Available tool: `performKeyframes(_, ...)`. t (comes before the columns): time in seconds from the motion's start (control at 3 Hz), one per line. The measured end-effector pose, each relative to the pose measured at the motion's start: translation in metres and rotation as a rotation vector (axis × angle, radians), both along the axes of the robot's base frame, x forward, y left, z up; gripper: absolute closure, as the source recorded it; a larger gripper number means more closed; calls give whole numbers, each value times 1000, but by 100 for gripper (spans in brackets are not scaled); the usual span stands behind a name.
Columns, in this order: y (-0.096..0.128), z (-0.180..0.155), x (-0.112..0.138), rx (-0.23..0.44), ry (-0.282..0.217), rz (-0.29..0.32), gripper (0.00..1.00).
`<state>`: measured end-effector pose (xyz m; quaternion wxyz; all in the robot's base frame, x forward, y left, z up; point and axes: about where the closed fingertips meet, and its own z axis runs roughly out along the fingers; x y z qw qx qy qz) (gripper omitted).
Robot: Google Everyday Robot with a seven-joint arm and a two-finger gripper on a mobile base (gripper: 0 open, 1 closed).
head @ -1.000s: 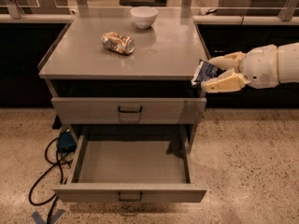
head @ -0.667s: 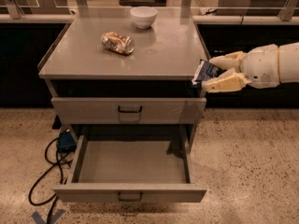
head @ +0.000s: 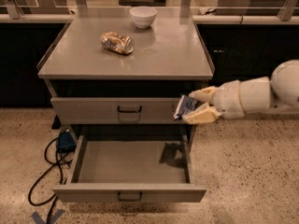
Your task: Place rxbar blueberry into middle drawer
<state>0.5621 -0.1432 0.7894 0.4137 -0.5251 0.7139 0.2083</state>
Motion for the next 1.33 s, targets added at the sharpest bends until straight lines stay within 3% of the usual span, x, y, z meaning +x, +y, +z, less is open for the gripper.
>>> performKeyframes(0.67,53,-187,-39,-76,134,-54,100)
performKeyframes(1.0,53,-187,-39,-76,135,-53,100)
performKeyframes(1.33,55,-214,-36,-106,147,-52,100)
